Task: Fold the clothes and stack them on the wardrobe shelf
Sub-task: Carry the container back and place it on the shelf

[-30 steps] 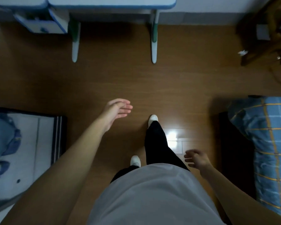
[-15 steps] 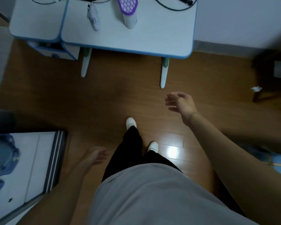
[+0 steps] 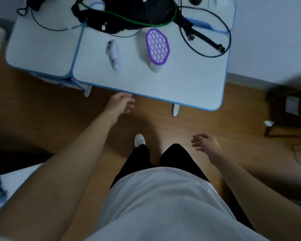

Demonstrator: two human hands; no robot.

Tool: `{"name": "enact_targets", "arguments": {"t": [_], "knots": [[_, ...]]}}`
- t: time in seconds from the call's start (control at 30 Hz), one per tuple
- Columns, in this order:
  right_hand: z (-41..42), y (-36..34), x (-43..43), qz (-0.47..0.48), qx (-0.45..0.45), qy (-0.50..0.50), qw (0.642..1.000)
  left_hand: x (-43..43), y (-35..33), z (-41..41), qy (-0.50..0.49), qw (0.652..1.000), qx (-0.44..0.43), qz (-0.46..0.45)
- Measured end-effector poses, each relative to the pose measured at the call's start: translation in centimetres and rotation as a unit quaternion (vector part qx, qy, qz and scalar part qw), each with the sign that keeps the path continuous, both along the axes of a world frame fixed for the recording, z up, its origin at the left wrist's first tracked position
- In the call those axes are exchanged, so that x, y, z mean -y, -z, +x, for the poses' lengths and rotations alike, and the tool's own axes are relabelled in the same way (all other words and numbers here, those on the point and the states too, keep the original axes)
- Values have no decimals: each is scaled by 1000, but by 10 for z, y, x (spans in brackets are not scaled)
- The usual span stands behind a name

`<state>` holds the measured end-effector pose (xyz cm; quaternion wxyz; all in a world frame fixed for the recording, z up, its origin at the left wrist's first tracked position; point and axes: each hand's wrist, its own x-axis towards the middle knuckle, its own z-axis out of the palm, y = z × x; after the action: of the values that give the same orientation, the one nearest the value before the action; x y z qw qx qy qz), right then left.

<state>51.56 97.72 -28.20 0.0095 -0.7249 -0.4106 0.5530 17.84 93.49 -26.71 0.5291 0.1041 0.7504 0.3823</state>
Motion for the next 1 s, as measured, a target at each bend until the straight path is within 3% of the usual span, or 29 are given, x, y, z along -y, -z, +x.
{"name": "enact_targets", "arguments": {"t": [0.13, 0.27, 0.5, 0.73, 0.87, 1.0], "knots": [[-36, -7, -35, 14, -14, -17, 1000, -114, -15, -34, 34, 993, -89, 72], [-86, -17, -84, 35, -52, -46, 997, -202, -19, -55, 122, 972, -179, 88], [-154, -35, -170, 121, -86, -140, 979, -260, -5, -48, 251, 935, -244, 60], [-191, -21, -217, 111, -103, -288, 946, -221, 6, -11, 151, 958, -241, 25], [-186, -3, -222, 149, 1, -452, 879, -197, 17, 15, 94, 983, -155, -14], [-174, 4, -231, 183, -4, -530, 828, -182, 23, 29, 9, 995, -100, -29]]}}
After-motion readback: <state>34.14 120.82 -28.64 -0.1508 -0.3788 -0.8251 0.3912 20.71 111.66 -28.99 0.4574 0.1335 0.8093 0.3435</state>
